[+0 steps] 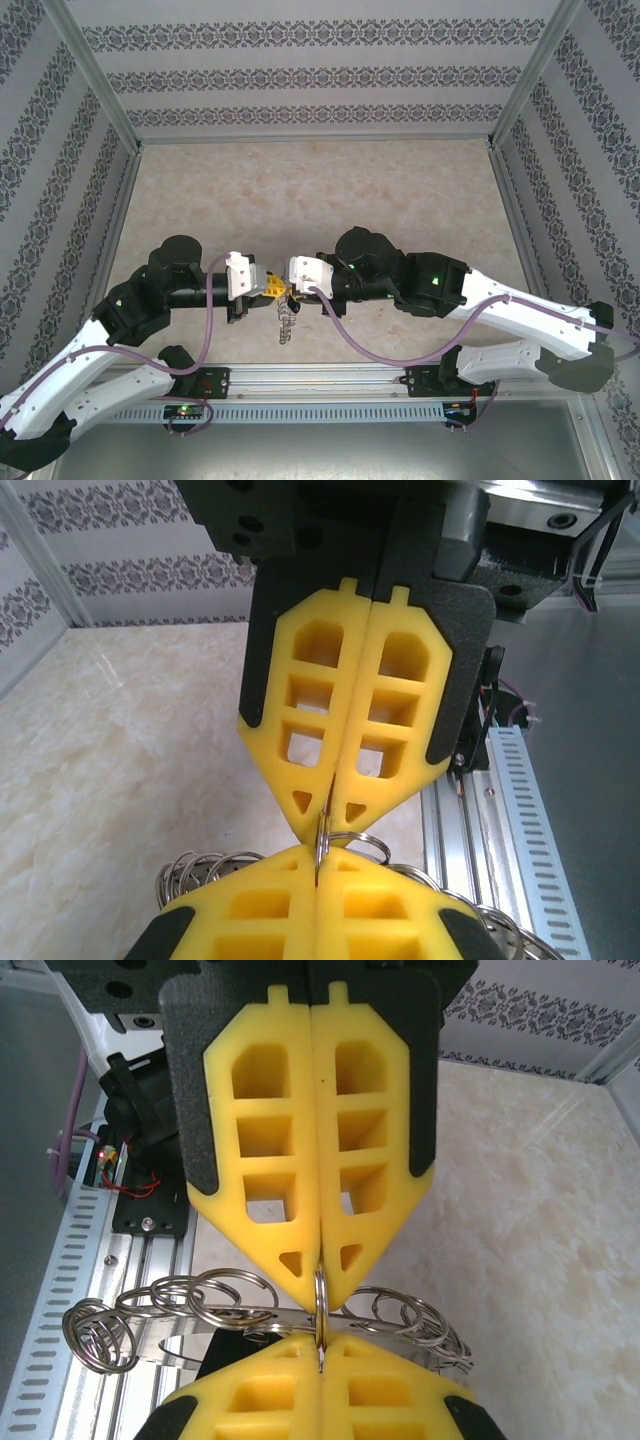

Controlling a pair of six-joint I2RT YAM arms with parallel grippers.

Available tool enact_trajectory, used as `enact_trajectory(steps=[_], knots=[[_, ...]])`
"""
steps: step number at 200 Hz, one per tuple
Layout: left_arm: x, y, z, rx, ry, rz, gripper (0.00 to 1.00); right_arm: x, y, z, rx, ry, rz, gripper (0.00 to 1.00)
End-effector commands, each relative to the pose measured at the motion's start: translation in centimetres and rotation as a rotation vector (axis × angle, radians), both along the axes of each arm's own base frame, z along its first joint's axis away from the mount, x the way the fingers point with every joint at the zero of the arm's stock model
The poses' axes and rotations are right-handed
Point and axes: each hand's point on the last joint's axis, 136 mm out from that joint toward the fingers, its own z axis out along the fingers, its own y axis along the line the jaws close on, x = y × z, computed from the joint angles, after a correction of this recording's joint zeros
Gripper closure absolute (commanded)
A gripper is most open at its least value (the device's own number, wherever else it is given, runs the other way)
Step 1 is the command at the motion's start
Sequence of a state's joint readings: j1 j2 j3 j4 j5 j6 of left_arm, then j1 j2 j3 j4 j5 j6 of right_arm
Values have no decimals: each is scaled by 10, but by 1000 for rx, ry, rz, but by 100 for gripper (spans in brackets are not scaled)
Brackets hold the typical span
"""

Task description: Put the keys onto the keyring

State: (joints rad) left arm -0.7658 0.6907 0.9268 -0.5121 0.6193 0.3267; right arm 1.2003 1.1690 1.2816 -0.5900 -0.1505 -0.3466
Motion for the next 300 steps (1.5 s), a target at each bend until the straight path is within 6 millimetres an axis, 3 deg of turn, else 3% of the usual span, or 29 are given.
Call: enact_trajectory(steps=[1, 14, 47, 137, 166, 192, 210, 224, 264, 300], knots=[[-9, -6, 35, -176, -29, -41, 100, -4, -1, 22, 96, -16, 16, 87], [-9, -7, 42, -237, -29, -39, 100, -7, -2, 25, 125, -11, 24, 82], [-10, -7, 55, -354, -30, -40, 100, -12, -6, 32, 176, -6, 35, 81], [-16, -7, 59, -453, -13, -76, 100, -9, -4, 33, 188, -2, 22, 85], [-16, -8, 52, -422, -3, -75, 100, -8, -3, 34, 183, -2, 22, 100], [-10, -5, 37, -324, -1, -27, 100, -4, -6, 34, 159, -12, 1, 100], [-2, 0, 25, -203, -18, 25, 84, 1, -9, 32, 125, -24, -22, 100], [3, 3, 17, -114, -28, 56, 79, 4, -11, 28, 90, -30, -36, 100], [8, 2, 5, 37, -28, 40, 80, 5, -9, 25, 46, -37, -35, 100], [9, 0, 7, 35, -38, 33, 83, 5, -4, 24, 34, -36, -25, 100]])
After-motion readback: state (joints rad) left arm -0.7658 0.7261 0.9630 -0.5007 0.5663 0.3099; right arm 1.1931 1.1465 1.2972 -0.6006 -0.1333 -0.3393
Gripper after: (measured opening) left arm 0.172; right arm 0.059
